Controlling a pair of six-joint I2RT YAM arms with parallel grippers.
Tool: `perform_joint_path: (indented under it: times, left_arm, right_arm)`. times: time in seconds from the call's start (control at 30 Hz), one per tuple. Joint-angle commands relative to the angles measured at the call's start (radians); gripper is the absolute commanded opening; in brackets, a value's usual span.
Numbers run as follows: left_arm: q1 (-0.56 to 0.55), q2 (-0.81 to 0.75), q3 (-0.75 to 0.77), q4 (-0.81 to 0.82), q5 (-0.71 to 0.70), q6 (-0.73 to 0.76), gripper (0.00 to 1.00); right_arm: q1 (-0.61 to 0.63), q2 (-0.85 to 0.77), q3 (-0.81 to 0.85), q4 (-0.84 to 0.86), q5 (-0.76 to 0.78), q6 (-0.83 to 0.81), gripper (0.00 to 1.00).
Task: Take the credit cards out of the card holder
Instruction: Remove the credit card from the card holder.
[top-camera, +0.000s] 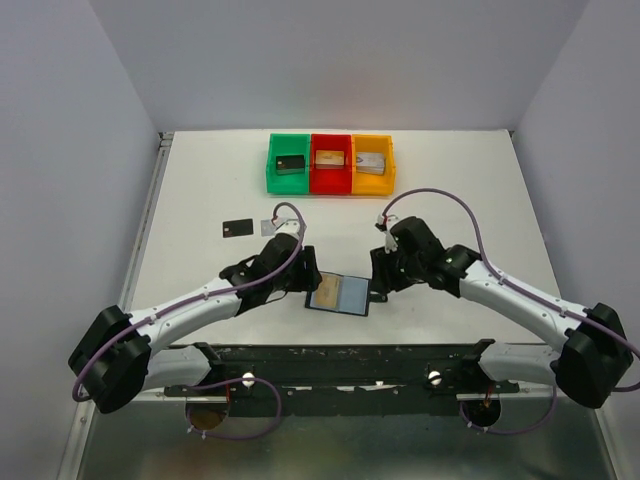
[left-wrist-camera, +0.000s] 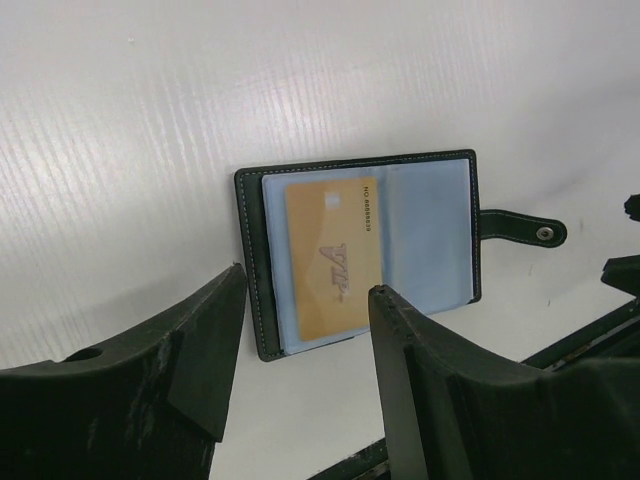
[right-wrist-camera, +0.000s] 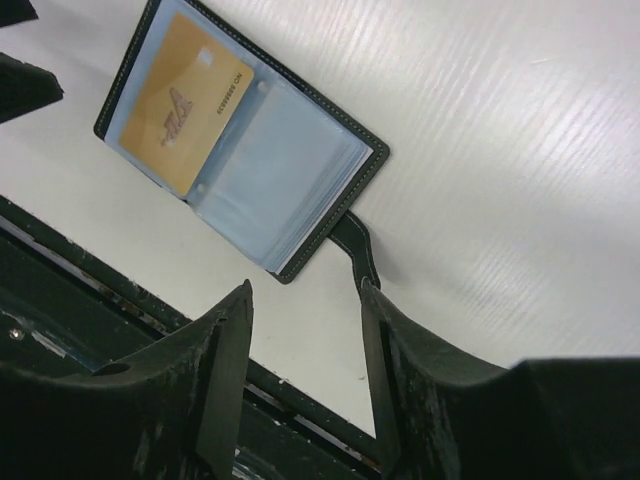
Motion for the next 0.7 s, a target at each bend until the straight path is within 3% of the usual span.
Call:
perform_joint_path:
  times: [0.0,0.1,0.2,0.33,0.47,0.67]
  left_arm:
    - [0.027,-0.022,-0.008,0.051,0.059,0.011,0.63]
    - [0.058,-0.031,-0.025,0.098,0.105,0.006,0.61]
    - [0.078,-0.028,-0.054,0.175,0.185,-0.008,0.55]
    - [0.090,0.030,-0.043,0.215,0.199,-0.005,0.32]
    - [0.096,0.090,-0.033,0.194,0.176,-0.018,0.21]
    - [0.098,0.122,-0.060,0.181,0.121,-0.048,0.18]
  right_arm:
    - [-0.006,-0.040,0.108,-0.135,0.108,-0.019,0.56]
    - [-0.004,-0.075,0.132,-0.122,0.074,-0.005,0.52]
    - [-0.003,-0.098,0.084,0.040,-0.091,0.073,0.40]
    - [-0.003,-0.028,-0.021,0.296,-0.242,0.266,0.26]
    - [-0.003,0.090,-0.081,0.469,-0.303,0.375,0.28]
    - [-0.004,0.227,-0.073,0.533,-0.314,0.414,0.41]
